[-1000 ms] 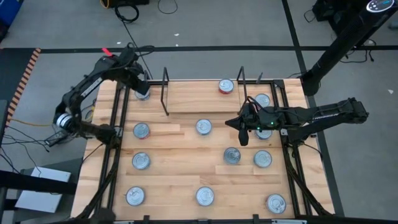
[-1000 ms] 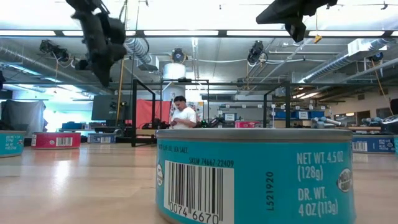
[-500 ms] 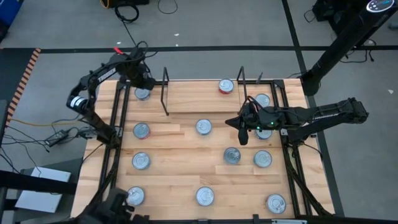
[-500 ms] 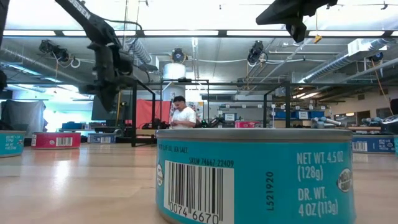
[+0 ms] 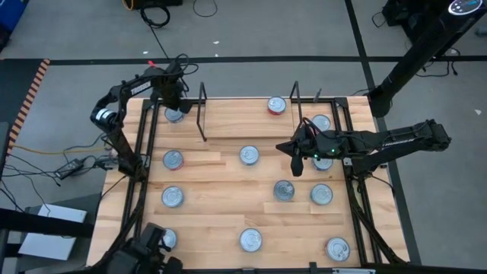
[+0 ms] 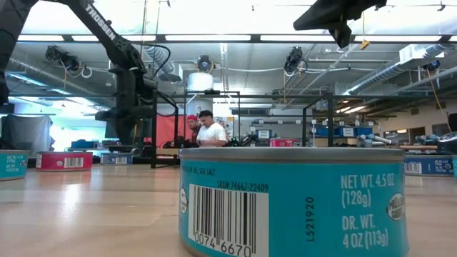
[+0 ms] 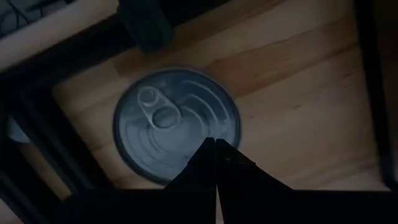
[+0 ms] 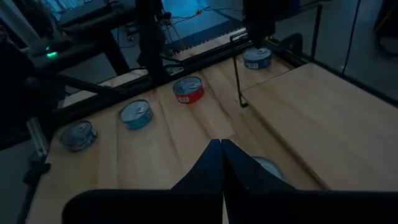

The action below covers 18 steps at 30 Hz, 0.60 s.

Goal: Stack canned seafood by type on shelf
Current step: Move the top left blue tuna can to the center of the table

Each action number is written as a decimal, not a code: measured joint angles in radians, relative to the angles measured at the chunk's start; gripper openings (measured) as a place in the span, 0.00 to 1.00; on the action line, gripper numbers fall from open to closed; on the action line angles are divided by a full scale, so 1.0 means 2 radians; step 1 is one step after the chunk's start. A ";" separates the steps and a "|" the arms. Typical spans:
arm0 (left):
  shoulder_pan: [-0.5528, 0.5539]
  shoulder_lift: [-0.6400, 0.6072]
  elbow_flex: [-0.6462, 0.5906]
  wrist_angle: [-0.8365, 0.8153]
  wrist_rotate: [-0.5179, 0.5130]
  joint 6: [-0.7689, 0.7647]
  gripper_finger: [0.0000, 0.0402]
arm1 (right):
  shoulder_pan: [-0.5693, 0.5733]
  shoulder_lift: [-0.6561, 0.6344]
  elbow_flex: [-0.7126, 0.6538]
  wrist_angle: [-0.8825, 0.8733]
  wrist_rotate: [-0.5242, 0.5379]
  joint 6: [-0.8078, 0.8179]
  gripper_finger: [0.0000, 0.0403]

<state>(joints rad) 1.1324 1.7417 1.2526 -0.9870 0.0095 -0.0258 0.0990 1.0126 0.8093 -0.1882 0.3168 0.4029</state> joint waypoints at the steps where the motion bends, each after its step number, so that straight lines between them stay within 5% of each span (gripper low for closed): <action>1: 0.000 0.002 0.000 0.002 -0.002 0.006 0.00 | 0.000 0.000 0.000 0.000 0.000 -0.005 0.01; 18: 0.001 0.040 -0.022 0.020 -0.035 0.060 0.00 | 0.000 0.000 0.000 0.000 0.005 -0.006 0.01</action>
<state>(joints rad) 1.1336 1.8225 1.2083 -0.9467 -0.0597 0.0945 0.0990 1.0126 0.8097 -0.1879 0.3277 0.3904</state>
